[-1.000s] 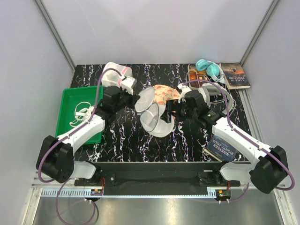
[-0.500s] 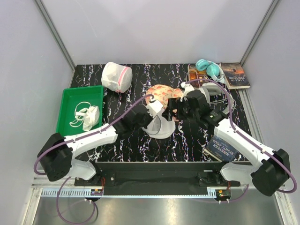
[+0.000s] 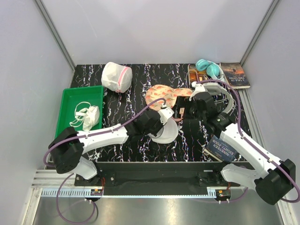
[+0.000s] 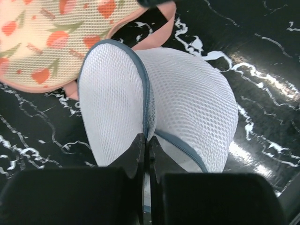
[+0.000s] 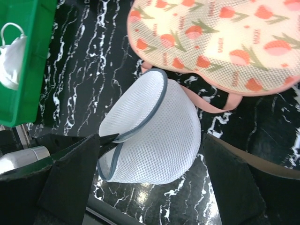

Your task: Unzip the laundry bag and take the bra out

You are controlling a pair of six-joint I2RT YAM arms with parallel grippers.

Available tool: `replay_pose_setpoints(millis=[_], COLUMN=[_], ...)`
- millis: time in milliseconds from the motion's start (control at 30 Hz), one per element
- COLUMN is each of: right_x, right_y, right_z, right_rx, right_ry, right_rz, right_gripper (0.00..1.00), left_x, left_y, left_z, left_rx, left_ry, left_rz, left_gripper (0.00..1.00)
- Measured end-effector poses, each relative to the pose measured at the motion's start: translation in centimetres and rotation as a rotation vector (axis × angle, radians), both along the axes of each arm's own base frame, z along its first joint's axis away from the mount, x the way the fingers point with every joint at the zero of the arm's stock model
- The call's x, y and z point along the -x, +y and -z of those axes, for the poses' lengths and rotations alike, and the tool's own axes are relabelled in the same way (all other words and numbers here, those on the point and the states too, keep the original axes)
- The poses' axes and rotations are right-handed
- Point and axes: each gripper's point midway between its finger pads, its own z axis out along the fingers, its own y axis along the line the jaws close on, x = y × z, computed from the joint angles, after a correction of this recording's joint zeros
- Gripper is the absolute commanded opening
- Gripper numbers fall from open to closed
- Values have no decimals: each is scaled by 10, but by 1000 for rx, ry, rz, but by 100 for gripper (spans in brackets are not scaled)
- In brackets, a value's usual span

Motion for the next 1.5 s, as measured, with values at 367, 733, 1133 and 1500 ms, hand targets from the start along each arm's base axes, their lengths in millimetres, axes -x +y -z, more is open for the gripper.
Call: replay_pose_setpoints(millis=[367, 733, 1133, 1500], right_x=[5, -5, -12, -9], right_y=[-33, -82, -115, -111], right_z=[-9, -14, -15, -20], right_rx=[49, 109, 119, 94], right_ry=[-51, -93, -86, -94], right_rz=[122, 297, 402, 374], right_gripper=[99, 100, 100, 100], left_x=[19, 28, 44, 44], left_y=[-25, -21, -38, -37], left_z=[12, 26, 76, 36], left_rx=[104, 116, 25, 90], left_ry=[124, 163, 254, 217], left_rz=[-93, -139, -91, -68], left_gripper=[0, 0, 70, 99])
